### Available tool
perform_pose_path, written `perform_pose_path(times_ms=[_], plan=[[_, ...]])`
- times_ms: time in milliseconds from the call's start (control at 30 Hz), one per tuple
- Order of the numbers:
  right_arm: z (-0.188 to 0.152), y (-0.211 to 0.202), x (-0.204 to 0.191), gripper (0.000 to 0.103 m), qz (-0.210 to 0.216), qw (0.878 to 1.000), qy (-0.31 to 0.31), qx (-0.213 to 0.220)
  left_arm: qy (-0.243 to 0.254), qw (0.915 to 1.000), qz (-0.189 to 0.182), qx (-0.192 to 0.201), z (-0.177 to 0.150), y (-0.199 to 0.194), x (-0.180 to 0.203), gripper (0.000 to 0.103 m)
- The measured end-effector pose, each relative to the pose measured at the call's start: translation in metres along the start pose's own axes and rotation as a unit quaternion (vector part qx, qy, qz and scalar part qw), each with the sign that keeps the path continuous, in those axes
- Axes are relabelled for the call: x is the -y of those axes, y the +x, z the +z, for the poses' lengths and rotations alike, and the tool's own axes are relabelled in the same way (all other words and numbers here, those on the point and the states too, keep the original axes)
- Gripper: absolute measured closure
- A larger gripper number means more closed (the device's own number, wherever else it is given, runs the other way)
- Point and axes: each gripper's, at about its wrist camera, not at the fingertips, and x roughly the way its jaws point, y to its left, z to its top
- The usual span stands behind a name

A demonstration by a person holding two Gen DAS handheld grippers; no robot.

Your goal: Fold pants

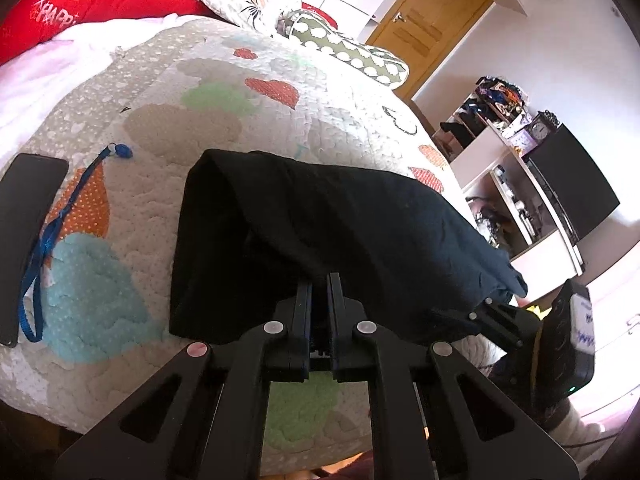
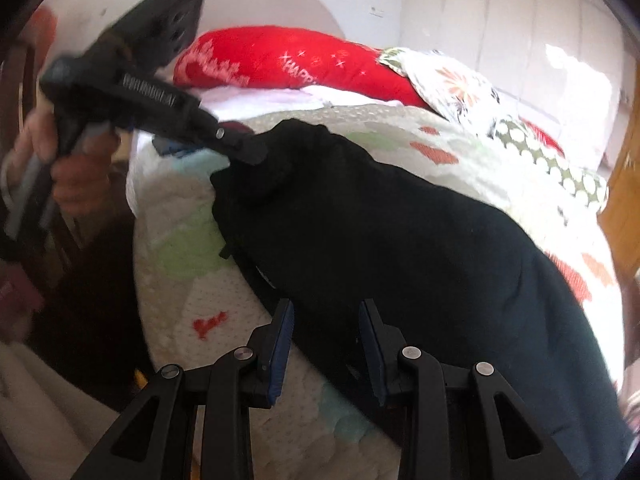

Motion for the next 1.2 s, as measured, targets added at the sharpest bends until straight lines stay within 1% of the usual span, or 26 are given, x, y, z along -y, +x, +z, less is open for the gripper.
perform_pose_path(times_ms=[133, 233, 267, 333, 367, 400, 433, 467, 500, 567, 633, 667, 700, 733, 767, 833, 867, 900, 967, 1033, 1100, 1133, 1200], plan=[[0.005, 0.001, -0.007, 0.071, 0.006, 1.000, -0.018, -0.001, -0.012, 0.9999, -0.011, -0.002, 0.001, -0.002, -0.005, 0.098], [0.006, 0.008, -0.008, 0.071, 0.006, 1.000, -0.019, -0.003, -0.045, 0.9980, -0.045, -0.006, 0.000, -0.003, -0.015, 0.096], [0.007, 0.008, -0.006, 0.071, 0.007, 1.000, -0.013, 0.001, -0.050, 0.9976, -0.049, -0.006, -0.001, -0.004, -0.017, 0.093], [0.010, 0.009, 0.001, 0.071, 0.019, 1.000, 0.011, 0.005, -0.058, 0.9968, -0.055, -0.004, -0.002, -0.006, -0.020, 0.074], [0.010, 0.009, 0.004, 0.071, 0.028, 0.999, 0.023, 0.008, -0.064, 0.9958, -0.065, -0.002, -0.003, -0.008, -0.022, 0.054], [0.011, 0.009, 0.008, 0.071, 0.034, 0.999, 0.035, 0.011, -0.070, 0.9946, -0.077, 0.001, -0.005, -0.010, -0.024, 0.039], [0.012, 0.009, 0.011, 0.071, 0.040, 0.998, 0.045, 0.013, -0.076, 0.9932, -0.087, 0.007, -0.006, -0.013, -0.026, 0.034], [0.012, 0.010, 0.014, 0.071, 0.043, 0.998, 0.054, 0.015, -0.079, 0.9923, -0.094, 0.012, -0.006, -0.015, -0.027, 0.031], [0.013, 0.012, 0.015, 0.071, 0.045, 0.997, 0.059, 0.017, -0.079, 0.9920, -0.097, 0.014, -0.006, -0.016, -0.027, 0.031], [0.014, 0.015, 0.019, 0.073, 0.053, 0.996, 0.074, 0.020, -0.076, 0.9933, -0.087, 0.006, -0.005, -0.012, -0.026, 0.031], [0.014, 0.020, 0.019, 0.081, 0.059, 0.995, 0.084, 0.021, -0.073, 0.9942, -0.078, -0.005, -0.005, -0.004, -0.025, 0.031], [0.014, 0.021, 0.018, 0.083, 0.060, 0.994, 0.085, 0.023, -0.069, 0.9949, -0.073, -0.011, -0.005, 0.001, -0.024, 0.031], [0.014, 0.021, 0.017, 0.086, 0.059, 0.994, 0.085, 0.024, -0.062, 0.9960, -0.063, -0.016, -0.005, 0.007, -0.023, 0.034], [0.015, 0.020, 0.016, 0.090, 0.058, 0.994, 0.086, 0.025, -0.054, 0.9967, -0.056, -0.021, -0.005, 0.010, -0.021, 0.043], [0.016, 0.019, 0.017, 0.091, 0.060, 0.994, 0.092, 0.026, -0.041, 0.9977, -0.049, -0.025, -0.005, 0.014, -0.017, 0.069], [0.018, 0.014, 0.022, 0.094, 0.074, 0.990, 0.117, 0.029, -0.028, 0.9979, -0.054, -0.025, -0.004, 0.014, -0.014, 0.074], [0.020, 0.011, 0.024, 0.094, 0.080, 0.988, 0.125, 0.032, -0.022, 0.9977, -0.062, -0.014, -0.003, 0.008, -0.012, 0.084], [0.022, 0.007, 0.025, 0.094, 0.085, 0.987, 0.130, 0.036, -0.015, 0.9976, -0.067, -0.003, -0.001, 0.001, -0.011, 0.096], [0.027, -0.002, 0.021, 0.095, 0.098, 0.985, 0.132, 0.041, 0.002, 0.9971, -0.071, 0.027, 0.004, -0.021, -0.008, 0.096], [0.034, -0.008, 0.010, 0.095, 0.115, 0.984, 0.126, 0.049, 0.016, 0.9972, -0.060, 0.044, 0.006, -0.034, -0.010, 0.096], [0.035, -0.002, 0.001, 0.095, 0.107, 0.987, 0.109, 0.042, 0.009, 0.9988, -0.036, 0.032, 0.003, -0.028, -0.021, 0.096], [0.033, 0.008, -0.002, 0.095, 0.102, 0.989, 0.107, 0.031, -0.003, 0.9996, -0.024, 0.016, -0.001, -0.019, -0.028, 0.096], [0.027, 0.027, -0.001, 0.095, 0.112, 0.986, 0.124, 0.006, -0.012, 0.9999, -0.002, 0.000, -0.008, -0.005, -0.037, 0.096]])
